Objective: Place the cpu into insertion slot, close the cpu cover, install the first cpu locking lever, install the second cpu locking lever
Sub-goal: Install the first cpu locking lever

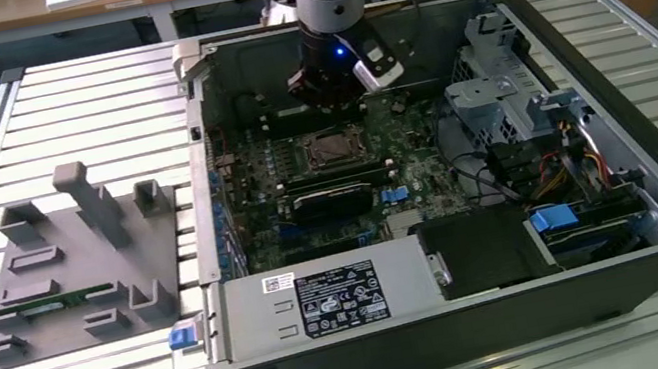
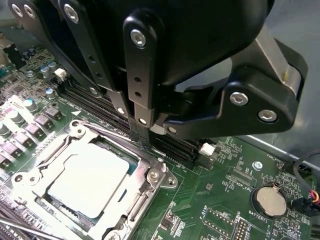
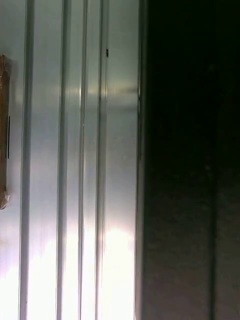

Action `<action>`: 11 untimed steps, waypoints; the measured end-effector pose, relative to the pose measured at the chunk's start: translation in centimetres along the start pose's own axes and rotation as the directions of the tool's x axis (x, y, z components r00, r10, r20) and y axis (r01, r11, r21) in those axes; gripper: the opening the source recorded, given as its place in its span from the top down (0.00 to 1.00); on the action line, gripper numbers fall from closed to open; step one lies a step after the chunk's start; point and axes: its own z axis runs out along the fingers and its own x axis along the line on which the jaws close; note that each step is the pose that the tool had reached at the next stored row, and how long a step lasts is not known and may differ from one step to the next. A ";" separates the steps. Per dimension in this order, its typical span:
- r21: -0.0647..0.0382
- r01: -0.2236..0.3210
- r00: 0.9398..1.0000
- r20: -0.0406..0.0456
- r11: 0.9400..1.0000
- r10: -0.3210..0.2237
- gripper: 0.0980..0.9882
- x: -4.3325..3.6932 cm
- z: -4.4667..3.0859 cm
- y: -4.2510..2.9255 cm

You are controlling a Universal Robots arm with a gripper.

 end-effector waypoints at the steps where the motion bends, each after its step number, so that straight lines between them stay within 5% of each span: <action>1: 0.002 0.000 1.000 0.000 1.000 0.000 0.99 -0.01 0.05 0.02; 11: 0.010 0.000 1.000 -0.002 1.000 0.000 0.99 -0.14 0.28 0.13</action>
